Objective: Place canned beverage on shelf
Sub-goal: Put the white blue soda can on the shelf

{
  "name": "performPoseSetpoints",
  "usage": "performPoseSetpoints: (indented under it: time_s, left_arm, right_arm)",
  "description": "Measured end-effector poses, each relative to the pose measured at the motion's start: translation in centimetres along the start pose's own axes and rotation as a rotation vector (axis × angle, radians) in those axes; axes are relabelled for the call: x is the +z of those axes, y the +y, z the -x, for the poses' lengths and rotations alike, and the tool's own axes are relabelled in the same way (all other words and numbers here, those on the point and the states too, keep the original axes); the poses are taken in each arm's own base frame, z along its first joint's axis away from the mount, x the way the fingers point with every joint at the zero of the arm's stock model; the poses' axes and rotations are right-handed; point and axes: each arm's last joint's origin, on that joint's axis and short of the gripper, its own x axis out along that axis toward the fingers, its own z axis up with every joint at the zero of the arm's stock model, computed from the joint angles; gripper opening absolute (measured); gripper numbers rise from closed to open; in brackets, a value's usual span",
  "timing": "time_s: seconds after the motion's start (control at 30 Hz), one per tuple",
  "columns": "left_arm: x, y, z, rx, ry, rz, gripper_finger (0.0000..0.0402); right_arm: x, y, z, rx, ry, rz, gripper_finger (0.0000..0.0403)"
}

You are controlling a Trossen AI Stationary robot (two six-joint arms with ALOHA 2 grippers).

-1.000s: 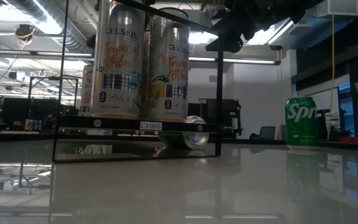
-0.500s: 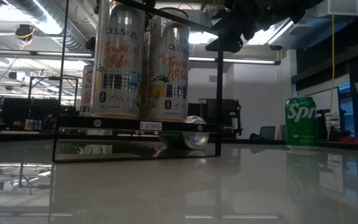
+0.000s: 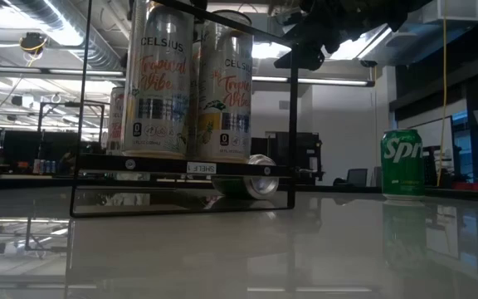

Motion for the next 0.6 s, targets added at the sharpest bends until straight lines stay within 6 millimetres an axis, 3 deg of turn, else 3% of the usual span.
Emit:
performPoseSetpoints:
  time_s: [0.6]
  left_arm:
    - [1.8, 3.8, -0.3, 0.041, -0.003, -0.129, 0.0219]
  right_arm:
    - [0.0, 0.0, 0.0, 0.0, 0.0, 0.0, 0.038]
